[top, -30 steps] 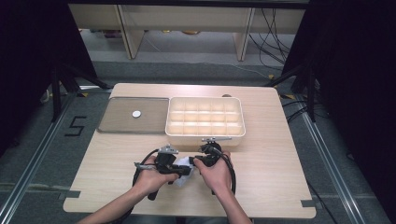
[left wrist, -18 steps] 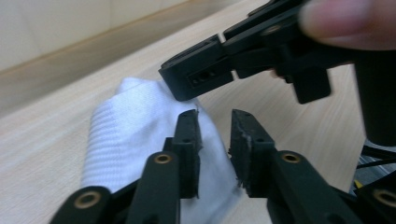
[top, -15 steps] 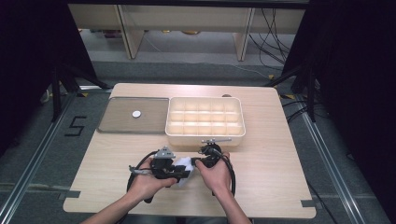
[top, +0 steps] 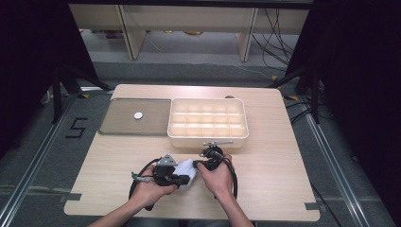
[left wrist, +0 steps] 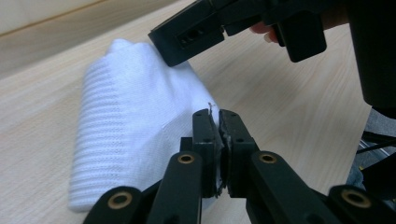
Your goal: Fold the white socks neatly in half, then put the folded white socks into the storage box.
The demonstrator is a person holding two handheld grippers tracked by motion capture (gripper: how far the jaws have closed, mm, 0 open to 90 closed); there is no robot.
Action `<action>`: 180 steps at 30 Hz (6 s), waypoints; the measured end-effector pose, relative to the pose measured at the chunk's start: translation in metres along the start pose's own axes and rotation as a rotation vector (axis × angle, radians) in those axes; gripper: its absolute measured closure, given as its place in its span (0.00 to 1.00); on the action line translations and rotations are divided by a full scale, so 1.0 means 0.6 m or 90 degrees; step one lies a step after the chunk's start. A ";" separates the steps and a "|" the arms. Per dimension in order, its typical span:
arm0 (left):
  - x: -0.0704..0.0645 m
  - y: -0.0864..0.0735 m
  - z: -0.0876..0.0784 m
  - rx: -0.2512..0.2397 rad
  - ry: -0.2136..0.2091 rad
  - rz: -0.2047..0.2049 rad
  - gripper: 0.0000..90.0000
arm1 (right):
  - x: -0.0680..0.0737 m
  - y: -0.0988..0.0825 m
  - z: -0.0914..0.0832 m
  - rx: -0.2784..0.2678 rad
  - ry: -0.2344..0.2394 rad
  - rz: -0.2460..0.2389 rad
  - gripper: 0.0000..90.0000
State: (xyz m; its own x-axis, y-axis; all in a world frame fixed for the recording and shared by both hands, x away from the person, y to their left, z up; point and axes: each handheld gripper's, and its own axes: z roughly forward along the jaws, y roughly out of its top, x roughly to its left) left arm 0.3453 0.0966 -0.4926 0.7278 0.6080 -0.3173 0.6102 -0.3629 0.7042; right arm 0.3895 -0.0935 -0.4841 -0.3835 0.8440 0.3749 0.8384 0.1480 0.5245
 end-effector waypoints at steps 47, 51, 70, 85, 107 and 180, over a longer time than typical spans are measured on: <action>0.091 -0.009 -0.026 0.019 -0.037 -0.239 0.60 | 0.048 -0.025 -0.007 0.045 -0.007 -0.117 0.95; 0.085 -0.011 -0.025 0.032 -0.047 -0.224 0.60 | 0.042 -0.021 -0.006 0.040 -0.016 -0.115 0.94; 0.082 -0.001 -0.003 0.043 -0.043 -0.274 0.46 | 0.036 -0.021 -0.005 0.021 -0.014 -0.137 0.96; 0.096 0.013 0.006 0.073 -0.047 -0.296 0.51 | 0.036 -0.023 -0.002 0.022 -0.007 -0.136 0.97; 0.080 0.013 0.004 -0.010 -0.060 -0.193 0.80 | 0.038 -0.024 -0.025 -0.023 0.010 -0.103 0.90; 0.144 0.173 -0.067 -0.197 0.118 -0.062 0.80 | -0.124 -0.111 -0.111 -0.182 -0.094 -0.067 0.74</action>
State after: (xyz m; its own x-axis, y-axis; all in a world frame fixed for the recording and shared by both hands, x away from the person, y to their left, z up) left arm 0.4589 0.1399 -0.4213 0.5848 0.7572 -0.2911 0.5290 -0.0839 0.8445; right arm 0.3365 -0.2006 -0.4961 -0.3850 0.9001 0.2038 0.6463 0.1053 0.7558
